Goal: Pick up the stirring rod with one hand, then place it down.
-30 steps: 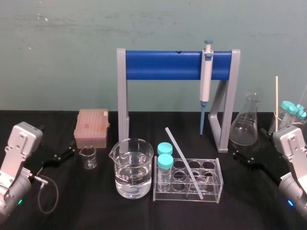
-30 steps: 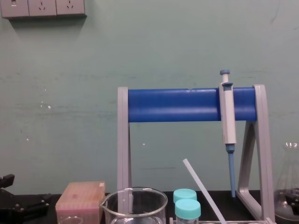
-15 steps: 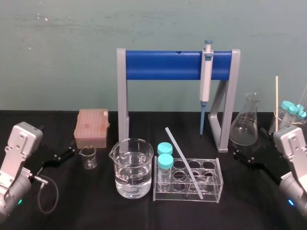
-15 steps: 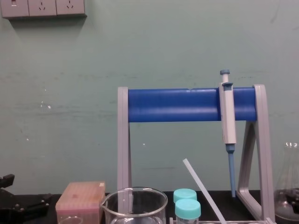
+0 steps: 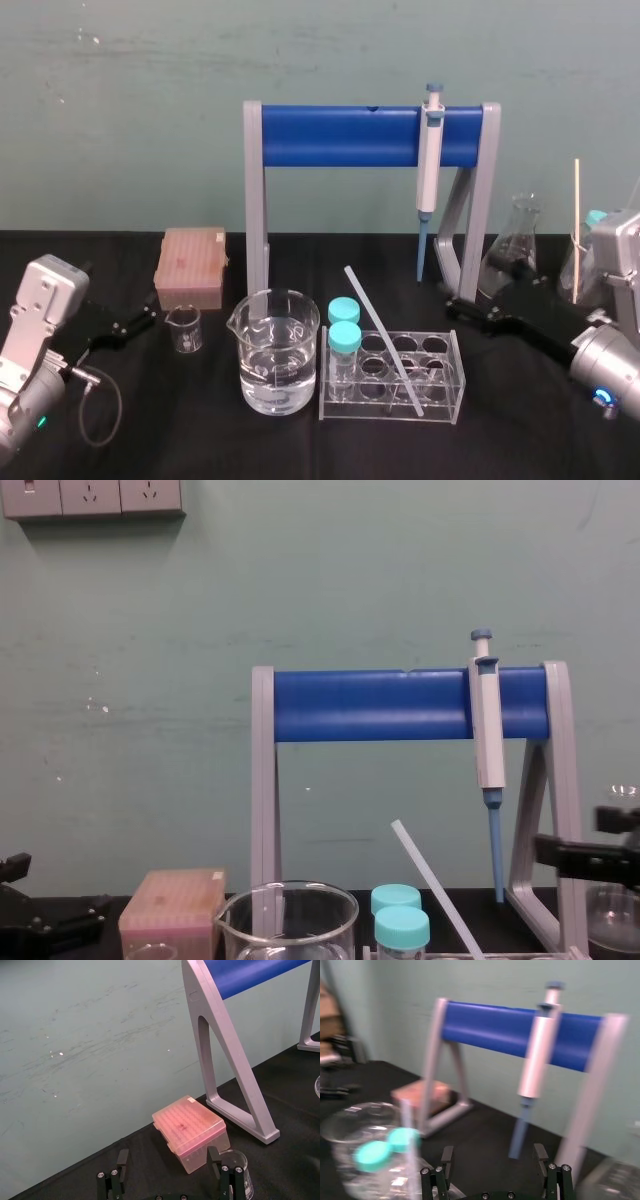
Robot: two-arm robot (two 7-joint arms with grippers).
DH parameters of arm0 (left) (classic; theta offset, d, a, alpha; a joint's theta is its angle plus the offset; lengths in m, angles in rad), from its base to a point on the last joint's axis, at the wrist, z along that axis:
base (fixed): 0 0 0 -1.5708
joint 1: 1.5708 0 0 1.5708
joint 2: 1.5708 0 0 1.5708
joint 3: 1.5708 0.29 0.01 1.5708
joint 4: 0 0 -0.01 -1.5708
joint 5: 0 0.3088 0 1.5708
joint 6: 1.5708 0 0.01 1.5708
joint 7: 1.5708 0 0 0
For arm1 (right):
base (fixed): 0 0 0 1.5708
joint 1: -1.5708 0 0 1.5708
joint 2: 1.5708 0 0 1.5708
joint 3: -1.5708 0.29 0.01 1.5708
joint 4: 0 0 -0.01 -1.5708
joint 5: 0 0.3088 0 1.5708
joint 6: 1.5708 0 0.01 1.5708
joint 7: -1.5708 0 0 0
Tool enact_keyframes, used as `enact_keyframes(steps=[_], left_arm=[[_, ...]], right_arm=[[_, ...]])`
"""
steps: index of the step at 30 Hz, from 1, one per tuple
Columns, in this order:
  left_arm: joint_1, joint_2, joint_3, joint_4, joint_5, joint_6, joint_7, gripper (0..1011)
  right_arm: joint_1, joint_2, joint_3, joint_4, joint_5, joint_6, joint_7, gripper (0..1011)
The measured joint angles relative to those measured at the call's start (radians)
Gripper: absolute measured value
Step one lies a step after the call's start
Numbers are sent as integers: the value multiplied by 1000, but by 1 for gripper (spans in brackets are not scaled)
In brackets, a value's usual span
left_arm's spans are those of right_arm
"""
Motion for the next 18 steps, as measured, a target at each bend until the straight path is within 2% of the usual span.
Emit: enact_keyframes(steps=[2, 6, 11, 18], left_arm=[[0, 0, 0, 0, 0, 0, 0, 1000], [0, 0, 0, 0, 0, 0, 0, 1000], [0, 0, 0, 0, 0, 0, 0, 1000], [0, 0, 0, 0, 0, 0, 0, 1000]], right_arm=[[8, -5, -2, -20, 48, 42, 71, 1003], [23, -13, -16, -34, 81, 85, 150, 1003], [58, -28, -46, -23, 89, 118, 219, 1003], [120, -62, -93, 25, 62, 131, 247, 1003]])
